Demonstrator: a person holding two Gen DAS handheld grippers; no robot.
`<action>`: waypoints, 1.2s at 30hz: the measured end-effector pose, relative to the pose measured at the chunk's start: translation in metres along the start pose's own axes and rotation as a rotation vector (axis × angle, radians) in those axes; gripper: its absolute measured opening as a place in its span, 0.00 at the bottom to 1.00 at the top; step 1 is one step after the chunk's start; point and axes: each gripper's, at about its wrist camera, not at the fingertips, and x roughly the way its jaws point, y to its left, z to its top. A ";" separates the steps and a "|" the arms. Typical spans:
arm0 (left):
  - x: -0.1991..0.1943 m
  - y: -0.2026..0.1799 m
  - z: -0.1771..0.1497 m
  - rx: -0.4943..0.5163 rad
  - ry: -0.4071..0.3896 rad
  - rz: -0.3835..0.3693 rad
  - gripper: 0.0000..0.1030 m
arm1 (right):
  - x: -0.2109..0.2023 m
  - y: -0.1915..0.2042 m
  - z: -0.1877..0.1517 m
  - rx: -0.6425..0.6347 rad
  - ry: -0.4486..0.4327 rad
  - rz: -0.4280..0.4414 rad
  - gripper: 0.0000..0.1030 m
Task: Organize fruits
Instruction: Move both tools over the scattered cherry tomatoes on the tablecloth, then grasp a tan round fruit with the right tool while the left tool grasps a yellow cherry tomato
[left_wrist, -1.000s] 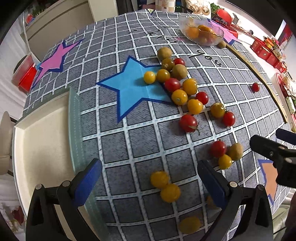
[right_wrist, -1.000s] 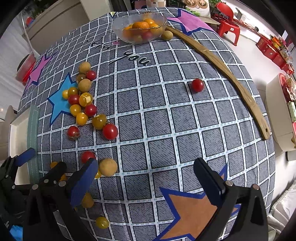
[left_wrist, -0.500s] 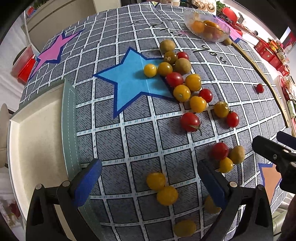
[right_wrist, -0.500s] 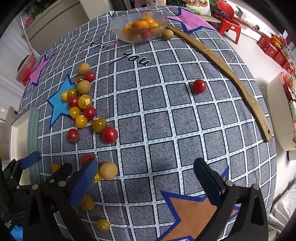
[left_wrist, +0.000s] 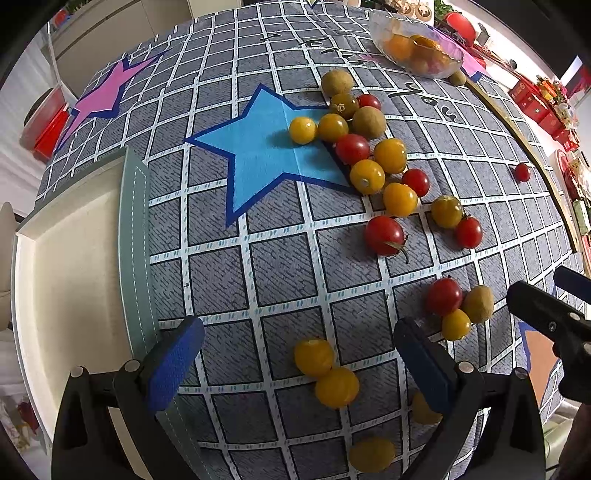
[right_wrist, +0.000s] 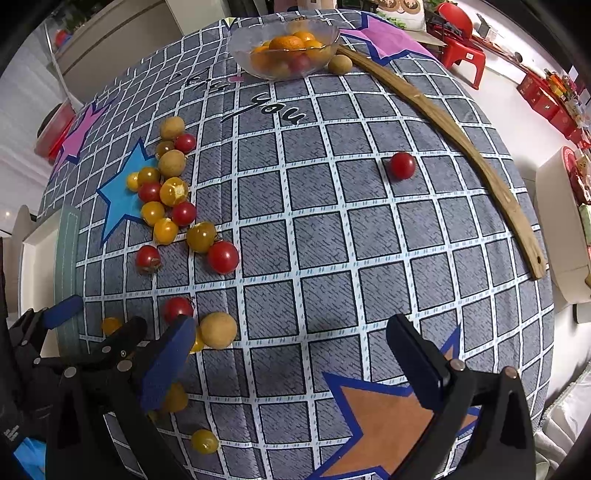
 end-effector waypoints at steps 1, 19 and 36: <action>0.000 0.001 0.000 0.002 -0.001 0.000 1.00 | 0.000 0.000 -0.001 -0.002 0.001 0.001 1.00; 0.004 -0.007 -0.013 0.034 0.041 -0.014 0.80 | 0.012 0.006 -0.022 -0.136 0.055 0.111 0.70; -0.016 -0.016 -0.016 0.048 0.060 -0.064 0.25 | 0.026 0.055 -0.007 -0.228 0.023 0.227 0.46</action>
